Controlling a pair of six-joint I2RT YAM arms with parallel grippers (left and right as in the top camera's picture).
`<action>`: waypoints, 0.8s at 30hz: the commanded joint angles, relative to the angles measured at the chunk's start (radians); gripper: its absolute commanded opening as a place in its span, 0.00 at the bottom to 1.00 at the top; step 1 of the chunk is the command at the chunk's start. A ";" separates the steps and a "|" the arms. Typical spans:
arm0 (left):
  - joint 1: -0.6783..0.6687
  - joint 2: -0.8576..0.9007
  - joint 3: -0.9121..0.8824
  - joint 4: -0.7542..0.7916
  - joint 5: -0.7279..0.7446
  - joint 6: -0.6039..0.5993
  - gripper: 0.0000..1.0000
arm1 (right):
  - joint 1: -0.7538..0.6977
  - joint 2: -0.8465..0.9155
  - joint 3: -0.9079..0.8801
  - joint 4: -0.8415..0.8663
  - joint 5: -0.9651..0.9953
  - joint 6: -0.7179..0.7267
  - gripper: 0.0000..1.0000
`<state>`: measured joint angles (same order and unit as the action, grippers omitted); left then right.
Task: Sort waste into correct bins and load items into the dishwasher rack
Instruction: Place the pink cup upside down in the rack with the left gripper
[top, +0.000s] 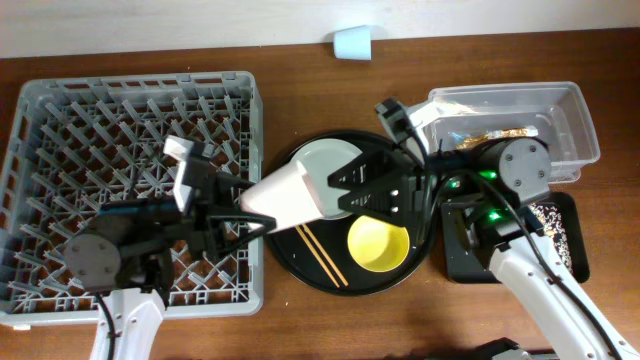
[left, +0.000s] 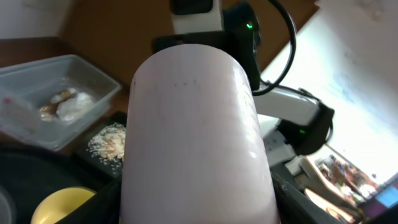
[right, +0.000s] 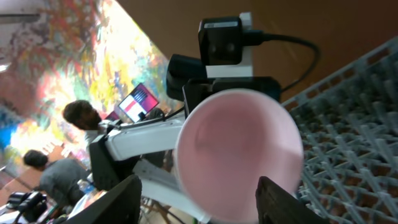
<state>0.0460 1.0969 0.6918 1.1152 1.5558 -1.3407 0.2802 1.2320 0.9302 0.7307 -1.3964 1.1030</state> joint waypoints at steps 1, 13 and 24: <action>0.170 -0.016 0.041 0.005 0.017 -0.118 0.48 | -0.075 0.005 -0.001 -0.030 -0.016 0.002 0.61; 0.587 0.108 0.445 -0.287 -0.125 -0.217 0.48 | -0.130 0.005 -0.001 -0.881 0.417 -0.468 0.62; 0.587 0.327 0.569 -0.348 -0.196 -0.182 0.48 | 0.034 0.005 -0.001 -1.166 0.951 -0.707 0.66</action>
<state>0.6289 1.4109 1.1805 0.7986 1.4162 -1.5455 0.2695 1.2407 0.9260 -0.4374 -0.5587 0.4286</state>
